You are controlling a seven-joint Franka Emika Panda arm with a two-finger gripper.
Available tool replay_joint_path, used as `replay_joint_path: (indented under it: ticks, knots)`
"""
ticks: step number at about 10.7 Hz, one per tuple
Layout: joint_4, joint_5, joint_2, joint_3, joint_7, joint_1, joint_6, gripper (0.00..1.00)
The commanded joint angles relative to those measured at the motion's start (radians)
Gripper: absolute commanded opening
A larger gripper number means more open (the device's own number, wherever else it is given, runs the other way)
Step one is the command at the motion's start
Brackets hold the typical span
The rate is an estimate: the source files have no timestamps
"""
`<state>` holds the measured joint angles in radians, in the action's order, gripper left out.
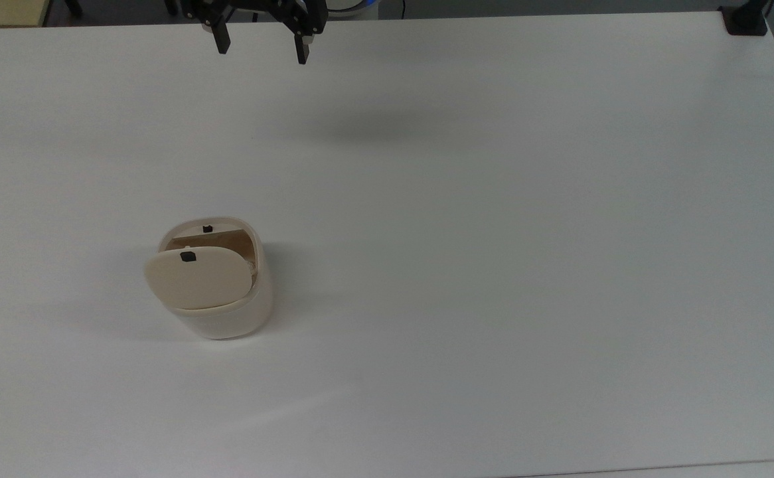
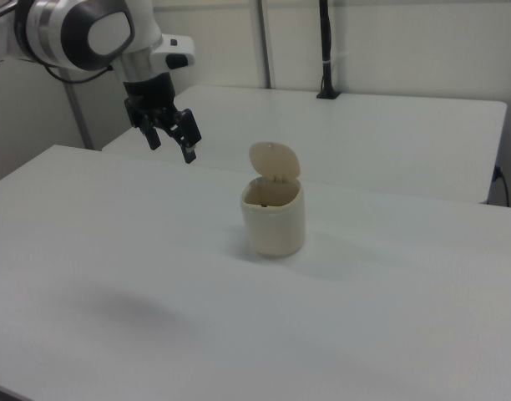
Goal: Open the trash bin
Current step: 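Raise the gripper up and away from the opened bin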
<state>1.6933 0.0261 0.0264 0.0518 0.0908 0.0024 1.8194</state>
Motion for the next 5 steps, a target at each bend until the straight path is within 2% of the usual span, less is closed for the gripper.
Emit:
replay_joint_path:
  ticks: [1,5]
  knots:
    - [0.022,0.017,0.006,0.014,-0.184,0.008,-0.008,1.0]
    - [0.026,0.017,0.013,0.014,-0.198,0.001,-0.017,1.0]
